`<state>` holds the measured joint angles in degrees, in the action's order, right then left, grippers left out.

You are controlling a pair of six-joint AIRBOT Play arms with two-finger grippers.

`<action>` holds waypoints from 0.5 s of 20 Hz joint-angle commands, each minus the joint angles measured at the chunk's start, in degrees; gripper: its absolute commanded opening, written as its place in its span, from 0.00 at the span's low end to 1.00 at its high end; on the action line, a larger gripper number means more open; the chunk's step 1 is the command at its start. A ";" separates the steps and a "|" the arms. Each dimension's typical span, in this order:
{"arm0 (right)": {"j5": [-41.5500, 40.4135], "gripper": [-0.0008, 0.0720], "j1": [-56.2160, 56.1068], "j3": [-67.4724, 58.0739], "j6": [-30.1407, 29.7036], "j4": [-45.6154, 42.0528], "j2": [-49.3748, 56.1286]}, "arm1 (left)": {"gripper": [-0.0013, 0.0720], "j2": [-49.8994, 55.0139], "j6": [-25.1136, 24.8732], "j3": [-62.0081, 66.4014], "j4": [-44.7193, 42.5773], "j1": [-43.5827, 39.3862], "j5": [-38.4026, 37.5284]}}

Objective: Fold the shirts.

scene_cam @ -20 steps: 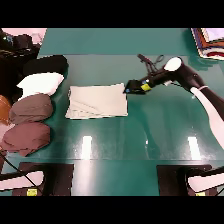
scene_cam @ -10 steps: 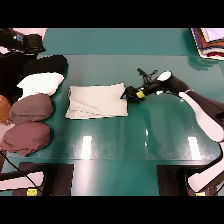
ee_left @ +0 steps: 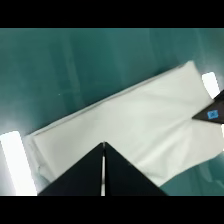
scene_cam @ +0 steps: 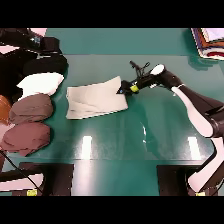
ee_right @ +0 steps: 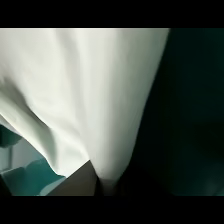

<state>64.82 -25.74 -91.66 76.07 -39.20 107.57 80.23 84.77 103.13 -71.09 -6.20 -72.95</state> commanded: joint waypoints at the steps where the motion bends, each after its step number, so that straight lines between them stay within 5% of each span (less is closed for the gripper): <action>1: 1.70 0.03 5.05 0.13 0.46 -9.31 -6.73 | 0.05 0.00 1.03 0.02 0.35 -2.71 -0.09; 10: -0.79 0.03 46.01 23.87 3.28 -19.91 -35.67 | 0.05 0.02 3.41 0.00 1.55 -3.10 0.02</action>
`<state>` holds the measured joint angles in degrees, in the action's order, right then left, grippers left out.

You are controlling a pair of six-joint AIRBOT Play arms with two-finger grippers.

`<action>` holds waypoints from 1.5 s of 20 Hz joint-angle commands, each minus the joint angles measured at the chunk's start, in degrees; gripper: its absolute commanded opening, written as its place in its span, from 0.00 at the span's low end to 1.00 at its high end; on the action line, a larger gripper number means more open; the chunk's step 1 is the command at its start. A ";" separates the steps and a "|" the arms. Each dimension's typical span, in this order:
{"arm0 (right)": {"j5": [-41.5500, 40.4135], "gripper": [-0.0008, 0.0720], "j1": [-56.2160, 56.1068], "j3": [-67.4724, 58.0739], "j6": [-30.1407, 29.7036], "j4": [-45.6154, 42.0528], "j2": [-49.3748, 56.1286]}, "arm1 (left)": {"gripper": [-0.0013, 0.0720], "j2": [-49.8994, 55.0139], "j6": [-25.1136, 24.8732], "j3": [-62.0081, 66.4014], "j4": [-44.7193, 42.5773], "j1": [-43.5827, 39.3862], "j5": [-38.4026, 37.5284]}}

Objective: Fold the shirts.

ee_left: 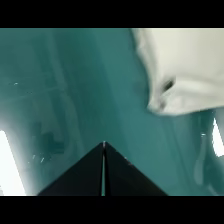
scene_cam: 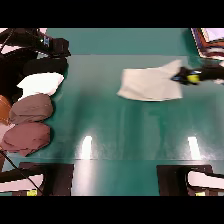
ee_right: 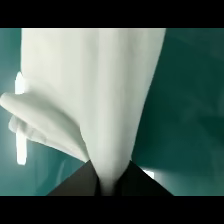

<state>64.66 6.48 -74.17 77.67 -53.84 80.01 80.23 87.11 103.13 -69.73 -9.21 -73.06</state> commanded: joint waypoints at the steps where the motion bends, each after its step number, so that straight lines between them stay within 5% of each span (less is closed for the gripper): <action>1: -0.72 0.03 19.71 8.50 2.56 -6.51 -10.38 | 0.05 0.00 1.18 0.00 0.33 -0.09 0.28; 6: -3.96 0.03 40.19 19.04 2.84 -6.82 -17.92 | 0.05 0.02 1.42 0.00 1.03 -0.09 1.05; 11: -3.56 0.07 44.19 25.16 2.78 -7.87 -21.00 | 0.05 0.02 1.40 0.00 1.01 -0.09 1.03; 13: -0.96 0.84 43.85 25.03 2.03 -7.91 -21.09 | 0.05 0.02 1.36 0.00 0.98 -0.09 0.96; 14: 0.57 0.87 44.09 24.00 1.90 -8.33 -21.07 | 0.05 0.02 1.36 0.00 0.98 -0.09 0.81; 19: 6.45 0.87 39.17 14.97 1.90 -8.74 -24.94 | 0.05 0.02 1.36 0.00 0.96 -0.09 0.20; 28: 0.63 0.86 0.39 11.41 1.97 -8.85 -29.64 | 0.05 0.00 1.40 0.02 1.03 -0.09 0.24; 29: -0.79 0.74 -3.28 11.41 1.97 -8.90 -29.64 | 0.05 0.00 1.40 0.04 1.01 -0.09 0.24; 30: -2.27 0.48 -6.84 11.41 1.95 -8.96 -29.66 | 0.05 0.02 1.40 0.07 1.03 -0.09 0.26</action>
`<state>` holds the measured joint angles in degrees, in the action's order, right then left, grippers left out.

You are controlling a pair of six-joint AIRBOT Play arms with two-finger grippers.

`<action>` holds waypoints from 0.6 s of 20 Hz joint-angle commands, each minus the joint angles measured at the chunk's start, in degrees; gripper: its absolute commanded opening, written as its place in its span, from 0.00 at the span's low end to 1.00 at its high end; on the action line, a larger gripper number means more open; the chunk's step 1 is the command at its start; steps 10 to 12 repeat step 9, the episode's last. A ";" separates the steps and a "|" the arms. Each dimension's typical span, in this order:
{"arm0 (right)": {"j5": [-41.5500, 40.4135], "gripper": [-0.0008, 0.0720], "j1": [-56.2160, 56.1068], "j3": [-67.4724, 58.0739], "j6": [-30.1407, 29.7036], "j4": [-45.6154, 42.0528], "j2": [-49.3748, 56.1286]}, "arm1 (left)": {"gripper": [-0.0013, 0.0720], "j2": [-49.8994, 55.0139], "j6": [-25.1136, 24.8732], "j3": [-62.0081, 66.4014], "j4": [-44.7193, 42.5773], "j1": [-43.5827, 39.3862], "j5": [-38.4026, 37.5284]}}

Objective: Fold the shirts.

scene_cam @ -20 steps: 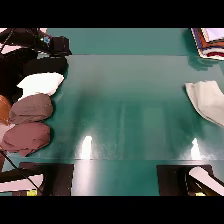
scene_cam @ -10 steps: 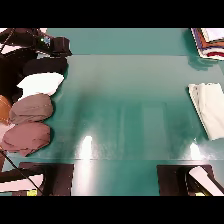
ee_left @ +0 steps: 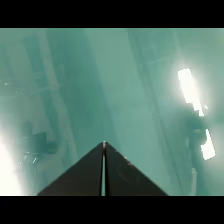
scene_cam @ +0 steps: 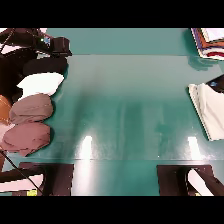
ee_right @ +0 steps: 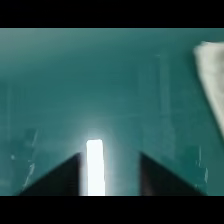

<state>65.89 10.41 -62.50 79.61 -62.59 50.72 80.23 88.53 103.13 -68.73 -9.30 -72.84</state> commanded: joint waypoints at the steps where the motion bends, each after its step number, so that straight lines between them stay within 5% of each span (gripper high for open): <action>1: -4.55 0.22 -13.57 -0.26 0.00 -0.20 -0.37 | 0.05 0.02 -0.02 0.07 0.02 0.00 0.04; 2: -5.25 0.03 -16.13 -0.26 -0.02 -0.22 -0.35 | 0.05 0.00 -0.02 0.07 0.00 0.00 0.02; 12: -5.60 0.03 -20.68 -0.26 0.02 -0.39 -0.37 | 0.05 0.00 -0.02 0.07 0.00 0.00 0.02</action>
